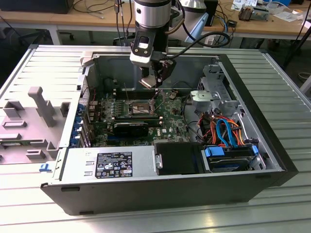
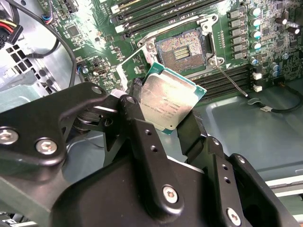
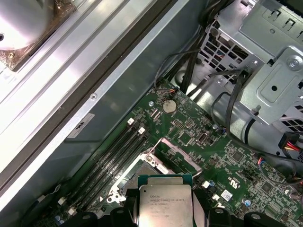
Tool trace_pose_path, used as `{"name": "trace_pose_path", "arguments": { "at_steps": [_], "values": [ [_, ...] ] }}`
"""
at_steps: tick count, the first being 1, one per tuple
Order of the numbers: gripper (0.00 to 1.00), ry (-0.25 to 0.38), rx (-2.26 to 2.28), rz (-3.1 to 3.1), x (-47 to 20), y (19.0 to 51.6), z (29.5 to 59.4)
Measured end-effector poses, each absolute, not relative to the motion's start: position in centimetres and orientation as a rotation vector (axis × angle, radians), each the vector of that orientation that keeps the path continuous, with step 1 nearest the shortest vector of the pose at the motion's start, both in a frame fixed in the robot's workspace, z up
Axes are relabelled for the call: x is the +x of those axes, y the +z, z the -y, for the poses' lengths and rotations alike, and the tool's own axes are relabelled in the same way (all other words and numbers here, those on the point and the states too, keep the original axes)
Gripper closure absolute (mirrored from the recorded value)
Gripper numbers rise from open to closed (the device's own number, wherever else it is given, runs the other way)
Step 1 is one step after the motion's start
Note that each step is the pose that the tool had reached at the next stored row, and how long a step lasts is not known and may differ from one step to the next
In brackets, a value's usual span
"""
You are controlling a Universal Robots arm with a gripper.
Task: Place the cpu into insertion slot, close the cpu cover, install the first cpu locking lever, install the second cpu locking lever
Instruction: 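Place the cpu into insertion slot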
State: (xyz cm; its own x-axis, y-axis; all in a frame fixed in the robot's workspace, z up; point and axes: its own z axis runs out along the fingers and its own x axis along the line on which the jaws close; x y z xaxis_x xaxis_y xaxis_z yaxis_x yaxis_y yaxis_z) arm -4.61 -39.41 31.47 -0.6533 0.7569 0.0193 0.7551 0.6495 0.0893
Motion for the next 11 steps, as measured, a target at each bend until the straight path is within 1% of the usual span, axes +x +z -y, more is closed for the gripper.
{"name": "trace_pose_path", "arguments": {
  "at_steps": [11],
  "values": [
    [0.46,0.139,1.312,-2.829,-4.61,31.46,39.41]
  ]
}}
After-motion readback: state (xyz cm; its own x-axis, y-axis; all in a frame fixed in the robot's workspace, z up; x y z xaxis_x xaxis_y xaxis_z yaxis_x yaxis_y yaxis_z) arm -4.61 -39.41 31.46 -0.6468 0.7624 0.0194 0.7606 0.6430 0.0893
